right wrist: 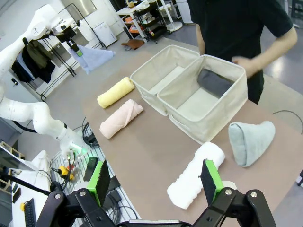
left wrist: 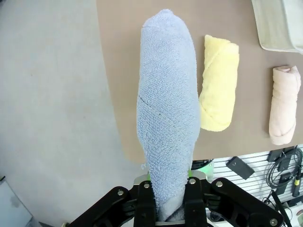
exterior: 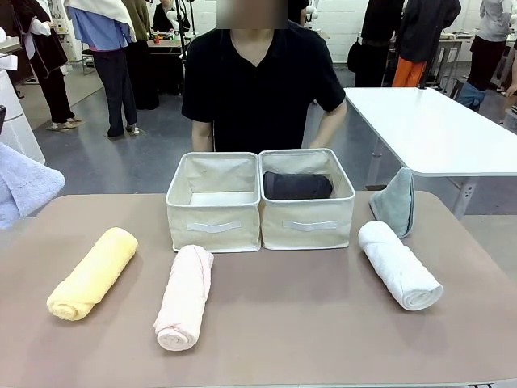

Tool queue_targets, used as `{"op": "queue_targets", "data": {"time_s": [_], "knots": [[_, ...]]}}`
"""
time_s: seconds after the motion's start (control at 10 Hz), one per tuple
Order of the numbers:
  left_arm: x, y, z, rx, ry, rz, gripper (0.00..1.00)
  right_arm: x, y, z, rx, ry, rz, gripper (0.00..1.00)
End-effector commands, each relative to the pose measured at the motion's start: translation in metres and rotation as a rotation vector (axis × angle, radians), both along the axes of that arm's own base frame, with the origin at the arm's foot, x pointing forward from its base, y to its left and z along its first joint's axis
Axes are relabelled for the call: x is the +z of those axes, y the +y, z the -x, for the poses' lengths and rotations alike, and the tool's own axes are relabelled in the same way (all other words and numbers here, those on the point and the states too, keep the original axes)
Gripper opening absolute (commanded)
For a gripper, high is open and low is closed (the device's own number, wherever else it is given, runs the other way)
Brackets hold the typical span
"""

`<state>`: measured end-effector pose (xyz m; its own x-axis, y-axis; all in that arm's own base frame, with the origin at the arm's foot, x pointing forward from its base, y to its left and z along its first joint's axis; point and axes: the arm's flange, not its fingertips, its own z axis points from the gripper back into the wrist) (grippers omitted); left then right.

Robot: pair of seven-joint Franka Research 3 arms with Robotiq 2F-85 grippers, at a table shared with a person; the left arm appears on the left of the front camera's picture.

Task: Sort the towels based on their folding style.
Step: Pick up one triangle-folded towel and place it in the left Fabric basket.

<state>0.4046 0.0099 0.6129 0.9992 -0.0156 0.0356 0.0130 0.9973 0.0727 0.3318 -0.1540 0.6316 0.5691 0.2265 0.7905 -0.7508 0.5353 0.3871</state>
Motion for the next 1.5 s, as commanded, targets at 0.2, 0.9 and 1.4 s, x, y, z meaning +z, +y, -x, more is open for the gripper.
{"op": "queue_targets", "data": {"time_s": [0.2, 0.9, 1.4], "knots": [[0.008, -0.012, -0.003, -0.056, -0.061, -0.037, 0.19, 0.0, 0.002, -0.001, 0.008, -0.007, -0.021, 1.0], [0.044, -0.112, -0.004, -0.472, 0.073, 0.03, 0.19, 0.0, 0.002, -0.001, 0.008, -0.007, -0.021, 1.0], [0.024, 0.029, 0.13, -0.446, 0.083, 0.227, 0.19, 0.0, 0.002, -0.001, 0.008, -0.007, -0.021, 1.0]]}}
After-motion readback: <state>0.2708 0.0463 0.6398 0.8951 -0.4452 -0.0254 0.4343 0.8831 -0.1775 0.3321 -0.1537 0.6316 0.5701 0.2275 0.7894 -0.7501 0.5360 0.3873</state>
